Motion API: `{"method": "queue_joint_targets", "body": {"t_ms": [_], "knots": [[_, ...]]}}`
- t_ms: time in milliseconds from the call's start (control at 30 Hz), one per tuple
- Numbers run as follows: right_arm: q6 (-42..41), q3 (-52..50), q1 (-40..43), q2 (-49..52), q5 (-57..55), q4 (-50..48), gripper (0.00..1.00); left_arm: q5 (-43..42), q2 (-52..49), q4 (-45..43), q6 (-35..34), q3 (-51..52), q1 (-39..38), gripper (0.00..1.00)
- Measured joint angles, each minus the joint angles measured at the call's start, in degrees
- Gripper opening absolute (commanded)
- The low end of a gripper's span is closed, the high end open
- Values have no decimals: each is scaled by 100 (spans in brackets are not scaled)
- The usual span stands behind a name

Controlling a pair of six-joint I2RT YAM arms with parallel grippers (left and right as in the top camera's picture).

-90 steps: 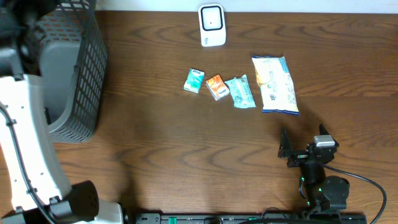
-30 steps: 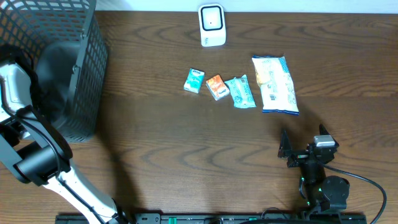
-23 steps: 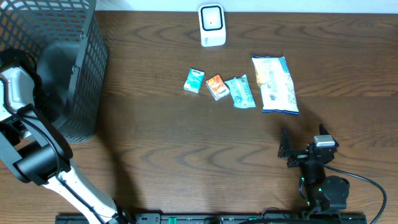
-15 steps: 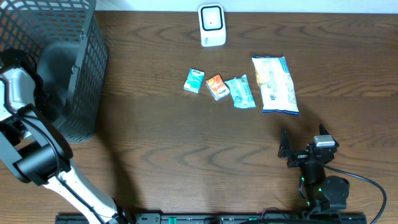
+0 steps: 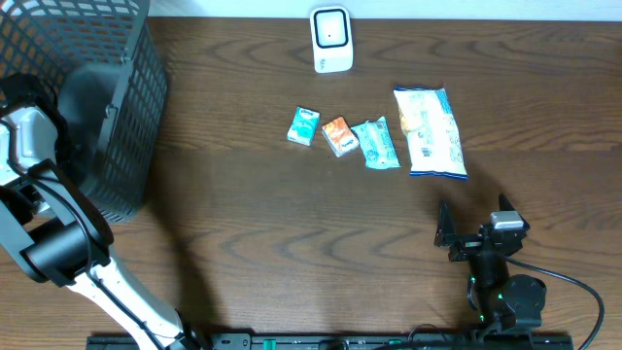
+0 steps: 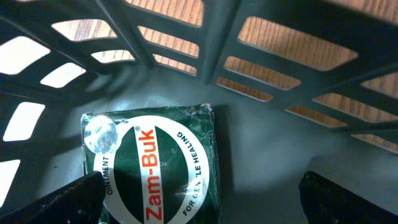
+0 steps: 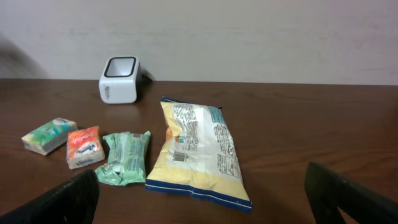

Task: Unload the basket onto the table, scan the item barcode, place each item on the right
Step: 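Move the left gripper back into the basket above the green Zam-Buk tin, then grasp the green Zam-Buk tin with the left gripper and lift it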

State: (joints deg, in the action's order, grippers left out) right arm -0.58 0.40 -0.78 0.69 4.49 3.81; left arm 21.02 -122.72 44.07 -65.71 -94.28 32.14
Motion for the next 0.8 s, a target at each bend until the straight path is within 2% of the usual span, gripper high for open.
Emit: {"method": "queue_joint_targets", "body": {"t_ms": [600,800], "knots": [[0,0,0,0,0,0,99,-11,138,20,136,15,2,98],[0,0,0,0,0,0,99,-26,282,214,-251,15,2,98]]}}
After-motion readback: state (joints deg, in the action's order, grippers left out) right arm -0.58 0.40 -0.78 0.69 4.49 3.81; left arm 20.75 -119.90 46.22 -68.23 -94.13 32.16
